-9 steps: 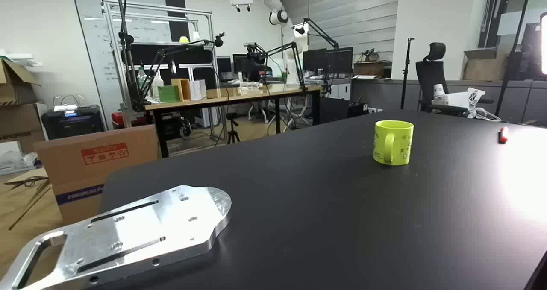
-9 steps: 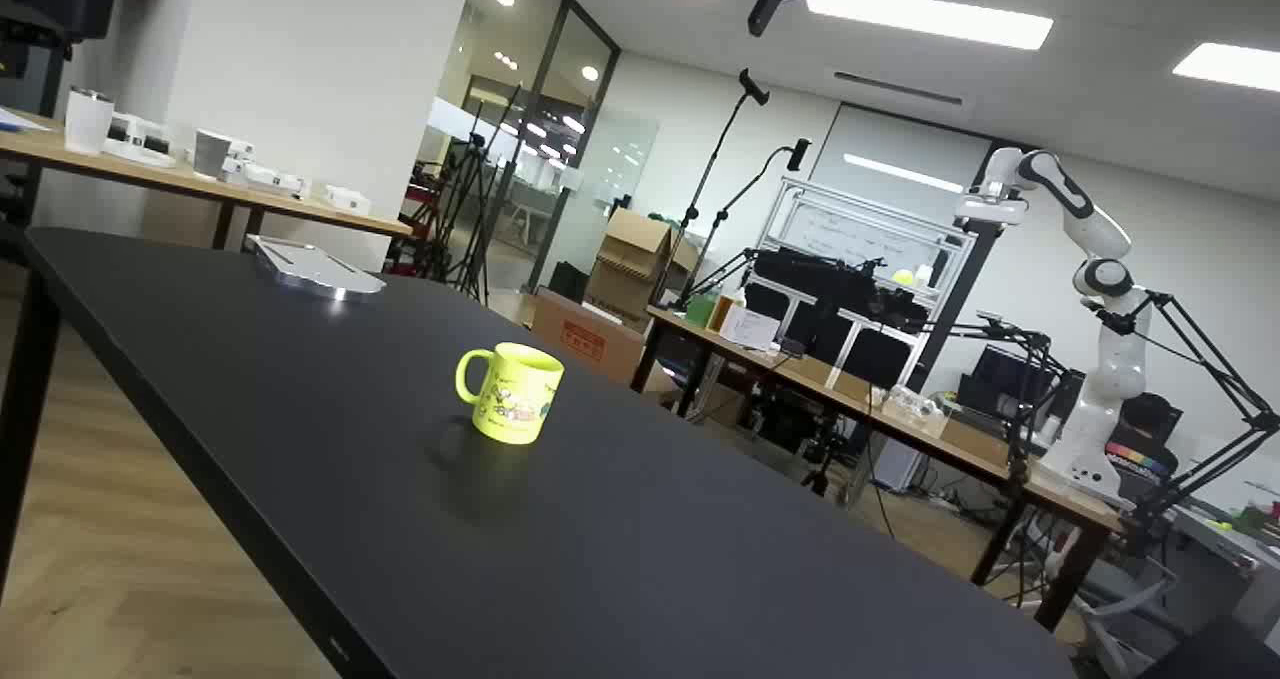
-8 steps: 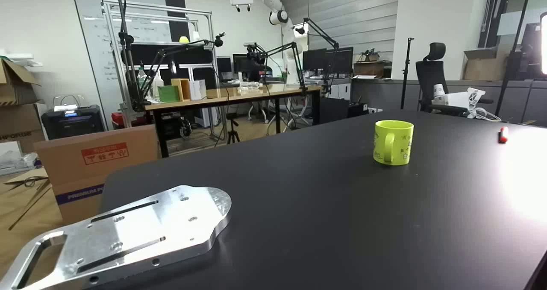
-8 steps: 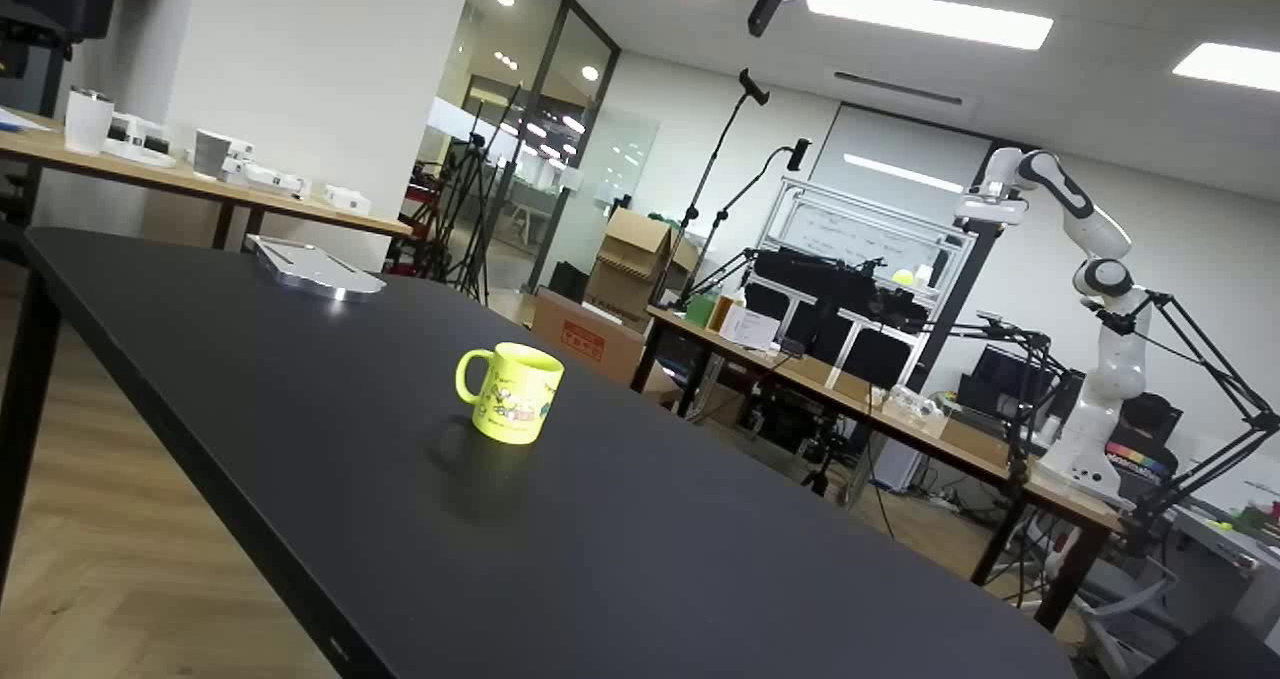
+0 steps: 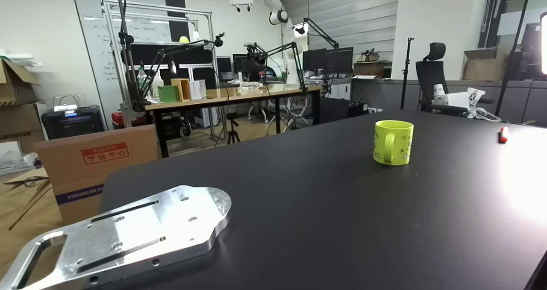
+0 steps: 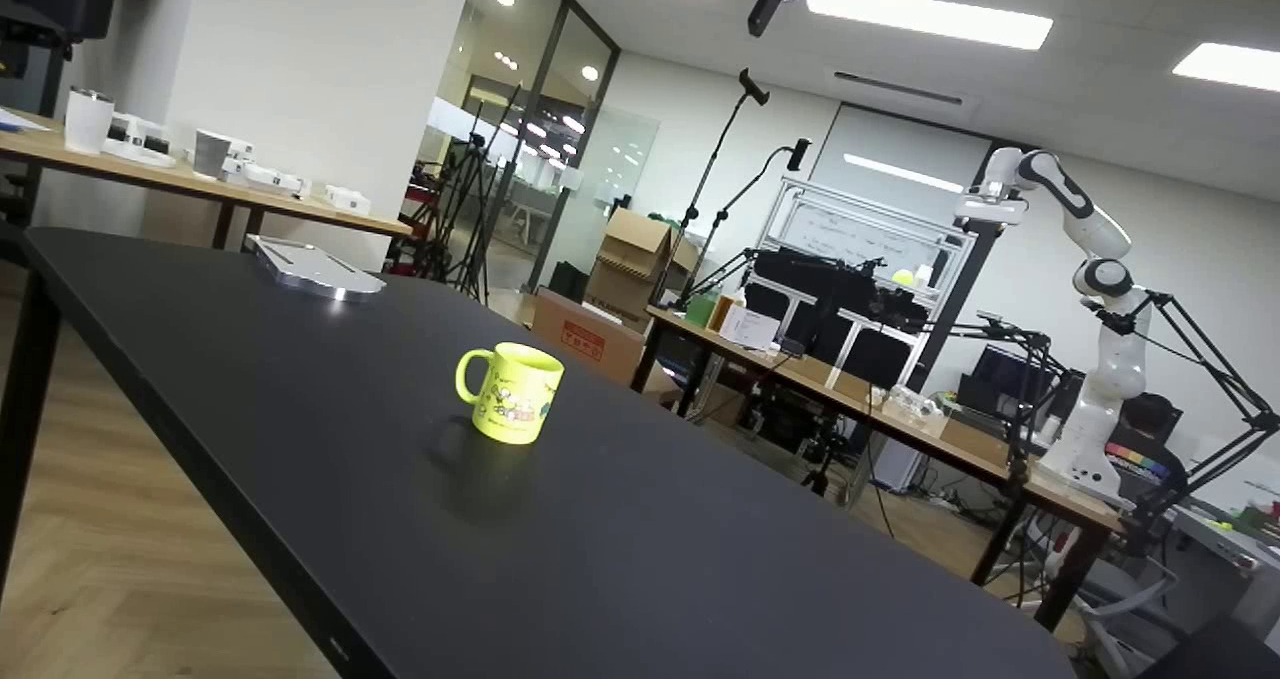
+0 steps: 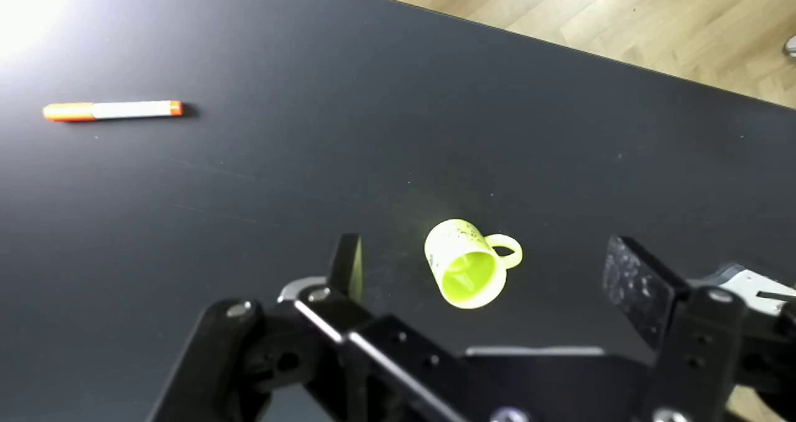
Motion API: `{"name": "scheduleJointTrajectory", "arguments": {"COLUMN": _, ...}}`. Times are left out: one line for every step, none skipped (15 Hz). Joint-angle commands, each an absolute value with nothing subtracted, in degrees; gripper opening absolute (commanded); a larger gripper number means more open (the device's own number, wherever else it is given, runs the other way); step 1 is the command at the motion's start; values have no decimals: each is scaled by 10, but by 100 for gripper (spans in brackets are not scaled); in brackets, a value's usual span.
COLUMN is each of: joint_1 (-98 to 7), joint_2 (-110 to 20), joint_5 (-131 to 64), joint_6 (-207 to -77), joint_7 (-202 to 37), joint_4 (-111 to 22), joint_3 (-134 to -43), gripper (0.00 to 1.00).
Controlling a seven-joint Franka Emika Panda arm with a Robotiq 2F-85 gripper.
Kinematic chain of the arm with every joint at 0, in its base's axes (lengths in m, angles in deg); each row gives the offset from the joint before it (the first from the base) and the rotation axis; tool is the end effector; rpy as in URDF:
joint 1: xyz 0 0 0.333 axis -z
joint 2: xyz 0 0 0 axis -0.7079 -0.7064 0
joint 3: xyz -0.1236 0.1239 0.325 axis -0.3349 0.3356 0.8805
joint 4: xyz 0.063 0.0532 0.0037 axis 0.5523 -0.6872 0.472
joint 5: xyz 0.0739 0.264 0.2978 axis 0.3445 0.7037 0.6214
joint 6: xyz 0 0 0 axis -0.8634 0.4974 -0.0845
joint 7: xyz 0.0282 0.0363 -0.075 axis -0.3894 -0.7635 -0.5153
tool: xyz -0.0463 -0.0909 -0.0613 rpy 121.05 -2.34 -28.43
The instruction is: Pick up the marker and put it in the mug.
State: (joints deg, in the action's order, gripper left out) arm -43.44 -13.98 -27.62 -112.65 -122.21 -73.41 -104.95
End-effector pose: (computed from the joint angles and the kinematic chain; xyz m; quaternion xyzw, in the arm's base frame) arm 0.4410 -0.1867 0.5435 -0.9909 -0.1122 -0.0111 0.0736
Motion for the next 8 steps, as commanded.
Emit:
{"name": "scheduleJointTrajectory", "arguments": {"joint_1": -408, "joint_2": -143, "joint_5": -271, "joint_6": -1124, "joint_7": -1226, "joint_4": -733, "joint_3": -1026, "gripper": 100}}
{"name": "scheduleJointTrajectory", "arguments": {"joint_1": -405, "joint_2": -144, "joint_5": -271, "joint_6": -1124, "joint_7": -1226, "joint_4": -733, "joint_3": -1022, "gripper": 100}}
{"name": "scheduleJointTrajectory", "arguments": {"joint_1": -403, "joint_2": -145, "joint_5": -272, "joint_6": -1125, "joint_7": -1226, "joint_4": -733, "joint_3": -1020, "gripper": 100}}
{"name": "scheduleJointTrajectory", "arguments": {"joint_1": -402, "joint_2": -145, "joint_5": -272, "joint_6": -1125, "joint_7": -1226, "joint_4": -733, "joint_3": -1019, "gripper": 100}}
{"name": "scheduleJointTrajectory", "arguments": {"joint_1": -401, "joint_2": -145, "joint_5": -272, "joint_6": -1125, "joint_7": -1226, "joint_4": -733, "joint_3": -1018, "gripper": 100}}
{"name": "scheduleJointTrajectory", "arguments": {"joint_1": -400, "joint_2": -145, "joint_5": -272, "joint_6": -1125, "joint_7": -1225, "joint_4": -733, "joint_3": -1018, "gripper": 100}}
{"name": "scheduleJointTrajectory", "arguments": {"joint_1": -400, "joint_2": -145, "joint_5": -272, "joint_6": -1125, "joint_7": -1225, "joint_4": -733, "joint_3": -1017, "gripper": 100}}
{"name": "scheduleJointTrajectory", "arguments": {"joint_1": -396, "joint_2": -149, "joint_5": -278, "joint_6": -1138, "joint_7": -1206, "joint_4": -728, "joint_3": -1016, "gripper": 100}}
